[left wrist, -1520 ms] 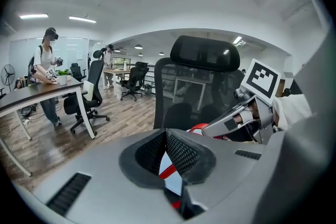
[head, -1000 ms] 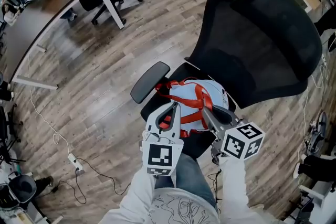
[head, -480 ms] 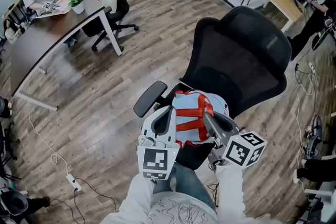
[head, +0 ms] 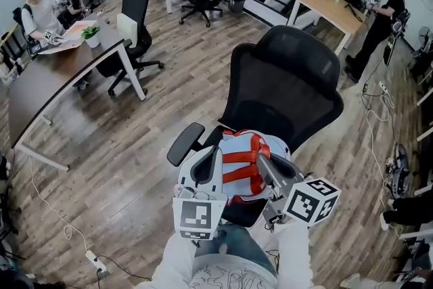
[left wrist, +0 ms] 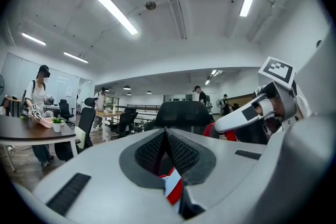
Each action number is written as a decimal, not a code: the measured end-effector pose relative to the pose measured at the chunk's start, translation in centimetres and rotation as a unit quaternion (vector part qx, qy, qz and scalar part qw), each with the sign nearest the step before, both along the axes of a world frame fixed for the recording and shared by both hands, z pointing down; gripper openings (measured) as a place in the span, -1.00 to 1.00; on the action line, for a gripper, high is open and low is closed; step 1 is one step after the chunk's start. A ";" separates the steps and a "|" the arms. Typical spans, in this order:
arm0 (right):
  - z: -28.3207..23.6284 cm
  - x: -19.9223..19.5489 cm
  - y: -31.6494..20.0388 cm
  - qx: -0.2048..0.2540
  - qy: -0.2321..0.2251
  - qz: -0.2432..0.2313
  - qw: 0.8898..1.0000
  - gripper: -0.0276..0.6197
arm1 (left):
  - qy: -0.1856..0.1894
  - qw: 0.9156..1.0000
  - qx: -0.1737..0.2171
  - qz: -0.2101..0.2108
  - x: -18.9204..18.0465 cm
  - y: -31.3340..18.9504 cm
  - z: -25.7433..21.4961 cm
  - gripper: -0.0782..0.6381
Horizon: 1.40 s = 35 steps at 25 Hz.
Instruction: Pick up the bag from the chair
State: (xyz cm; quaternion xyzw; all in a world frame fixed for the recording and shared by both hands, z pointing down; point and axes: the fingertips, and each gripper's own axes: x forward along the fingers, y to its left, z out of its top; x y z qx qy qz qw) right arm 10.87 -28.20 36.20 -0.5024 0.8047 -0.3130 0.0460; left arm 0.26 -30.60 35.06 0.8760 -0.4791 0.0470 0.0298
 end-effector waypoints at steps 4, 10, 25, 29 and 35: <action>-1.2 -0.4 2.8 0.012 0.009 0.011 1.000 -0.73 | -0.003 1.000 0.019 0.019 0.2 2.4 -1.4 -0.76; -1.4 -1.2 6.2 0.015 0.005 0.026 1.000 -0.73 | 0.007 0.999 0.018 0.048 0.7 5.4 -1.6 -0.76; -2.4 -0.9 10.8 0.019 -0.019 0.028 0.999 -0.73 | 0.007 0.998 0.027 0.058 2.4 8.1 -2.6 -0.76; -2.8 -0.4 11.4 0.023 -0.015 0.016 0.999 -0.73 | 0.006 0.999 0.027 0.045 2.8 8.9 -2.8 -0.76; -2.8 0.5 12.3 0.020 -0.013 0.005 1.000 -0.73 | 0.002 0.999 0.026 0.032 3.4 10.7 -3.1 -0.76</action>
